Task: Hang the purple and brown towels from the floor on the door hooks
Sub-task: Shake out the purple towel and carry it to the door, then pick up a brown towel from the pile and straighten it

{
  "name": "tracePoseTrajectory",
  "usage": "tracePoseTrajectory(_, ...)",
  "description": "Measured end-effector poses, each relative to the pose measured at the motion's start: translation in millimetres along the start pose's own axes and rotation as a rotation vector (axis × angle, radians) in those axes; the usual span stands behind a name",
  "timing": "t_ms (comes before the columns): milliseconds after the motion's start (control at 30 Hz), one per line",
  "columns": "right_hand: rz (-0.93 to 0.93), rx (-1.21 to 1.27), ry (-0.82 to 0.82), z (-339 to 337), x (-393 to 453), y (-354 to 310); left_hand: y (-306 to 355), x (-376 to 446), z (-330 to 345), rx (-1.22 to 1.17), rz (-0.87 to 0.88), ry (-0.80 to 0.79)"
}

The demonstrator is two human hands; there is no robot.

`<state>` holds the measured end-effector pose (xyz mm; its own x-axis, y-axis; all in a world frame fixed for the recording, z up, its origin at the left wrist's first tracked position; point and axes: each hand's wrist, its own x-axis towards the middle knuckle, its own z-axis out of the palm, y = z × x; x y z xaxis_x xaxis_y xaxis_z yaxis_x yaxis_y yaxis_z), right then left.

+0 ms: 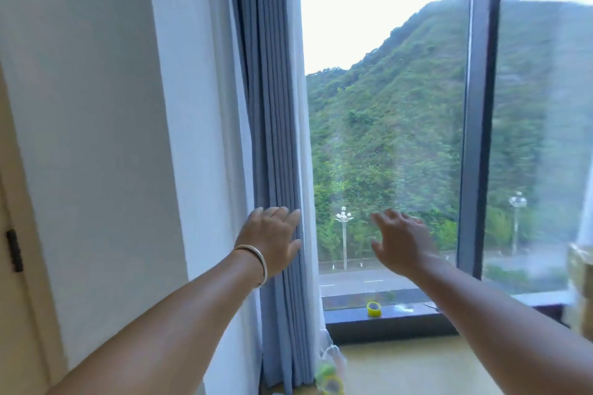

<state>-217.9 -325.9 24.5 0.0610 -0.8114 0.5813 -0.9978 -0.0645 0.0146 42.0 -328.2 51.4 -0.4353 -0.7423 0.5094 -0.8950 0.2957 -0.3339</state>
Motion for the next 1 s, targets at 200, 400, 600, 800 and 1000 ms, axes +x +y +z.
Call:
tracePoseTrajectory(200,0.254,-0.16,-0.025,-34.1,-70.2,133.4,138.4,76.7,6.6,-0.172,0.238,0.058)
tracePoseTrajectory(400,0.564,-0.351,-0.071,-84.0,-165.9,237.3,284.0,115.7,-8.1,-0.333,0.522,0.158)
tracePoseTrajectory(600,0.823,-0.522,-0.113,-137.1,-251.6,296.3,409.7,130.9,-37.5,-0.495,0.765,0.253)
tracePoseTrajectory(800,1.007,-0.626,-0.162,-172.8,-303.8,330.7,509.3,144.4,-70.0,-0.627,0.942,0.32)
tracePoseTrajectory(1000,1.14,-0.702,-0.176,-196.0,-318.6,370.6,588.7,170.1,-94.0,-0.734,1.061,0.393)
